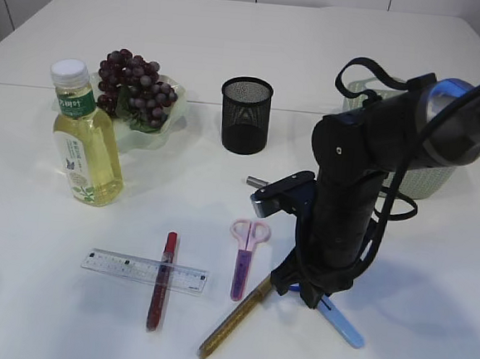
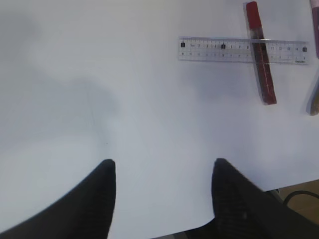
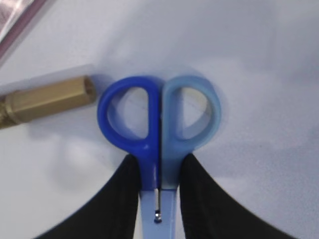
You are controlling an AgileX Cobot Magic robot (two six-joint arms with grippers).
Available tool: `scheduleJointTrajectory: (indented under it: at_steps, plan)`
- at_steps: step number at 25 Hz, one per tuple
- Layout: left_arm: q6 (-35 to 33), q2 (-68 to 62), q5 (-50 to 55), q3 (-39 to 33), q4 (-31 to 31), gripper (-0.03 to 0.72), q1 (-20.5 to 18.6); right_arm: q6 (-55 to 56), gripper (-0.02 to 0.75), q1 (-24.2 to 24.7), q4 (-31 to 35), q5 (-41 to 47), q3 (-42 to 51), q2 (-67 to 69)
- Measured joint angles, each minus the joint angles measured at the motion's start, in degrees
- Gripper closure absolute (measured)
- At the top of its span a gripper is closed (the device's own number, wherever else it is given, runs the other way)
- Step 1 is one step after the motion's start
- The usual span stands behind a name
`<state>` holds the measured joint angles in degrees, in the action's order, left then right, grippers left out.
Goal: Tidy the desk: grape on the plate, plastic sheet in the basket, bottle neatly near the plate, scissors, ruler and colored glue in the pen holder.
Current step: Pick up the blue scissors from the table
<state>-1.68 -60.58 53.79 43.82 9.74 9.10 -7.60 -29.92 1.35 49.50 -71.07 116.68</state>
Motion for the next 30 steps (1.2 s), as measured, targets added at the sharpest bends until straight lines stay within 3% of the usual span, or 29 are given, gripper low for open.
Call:
scheduleJointTrajectory:
  at_steps: [30]
  plan:
    - [0.0,0.0,-0.58,0.0,0.0,0.245,0.0,0.12,0.532,0.0,2.89,4.33,-0.13,-3.68]
